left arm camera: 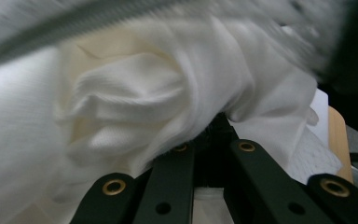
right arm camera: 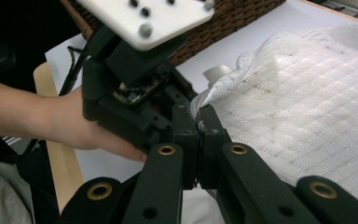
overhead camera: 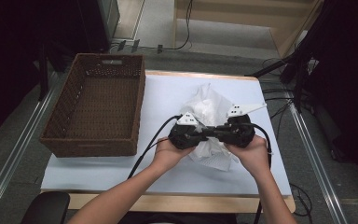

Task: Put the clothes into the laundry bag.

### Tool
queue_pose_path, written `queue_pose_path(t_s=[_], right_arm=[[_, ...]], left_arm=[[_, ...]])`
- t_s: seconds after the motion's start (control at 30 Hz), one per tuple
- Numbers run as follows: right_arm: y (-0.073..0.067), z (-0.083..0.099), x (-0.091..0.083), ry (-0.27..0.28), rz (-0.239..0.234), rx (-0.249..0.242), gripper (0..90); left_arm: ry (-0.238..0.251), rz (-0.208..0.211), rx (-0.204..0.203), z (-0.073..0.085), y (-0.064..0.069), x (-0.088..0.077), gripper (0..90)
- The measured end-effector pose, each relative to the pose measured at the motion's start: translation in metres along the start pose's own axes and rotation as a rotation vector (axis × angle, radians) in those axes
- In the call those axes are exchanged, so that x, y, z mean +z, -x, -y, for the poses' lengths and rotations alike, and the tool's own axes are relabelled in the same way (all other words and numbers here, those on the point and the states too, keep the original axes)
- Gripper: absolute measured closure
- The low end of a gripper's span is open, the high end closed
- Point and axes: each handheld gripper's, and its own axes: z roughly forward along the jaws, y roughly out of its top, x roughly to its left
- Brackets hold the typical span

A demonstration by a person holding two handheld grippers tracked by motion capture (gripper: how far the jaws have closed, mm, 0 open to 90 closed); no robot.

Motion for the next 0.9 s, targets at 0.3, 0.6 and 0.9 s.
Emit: queue_pose_path(t_s=[0.3,0.6,0.9], right_arm=[[0.0,0.001,0.001,0.004,-0.042,-0.01,90.0],[-0.004,0.001,0.005,-0.016,-0.072,-0.028,90.0],[-0.001,0.002,0.007,-0.014,-0.119,-0.012,90.0]], left_arm=[[0.058,-0.017,-0.069,-0.002,-0.01,-0.001,90.0],[0.092,-0.065,-0.104,-0.005,-0.015,0.001,90.0],[0.06,-0.132,-0.088,-0.011,-0.029,0.01,90.0]])
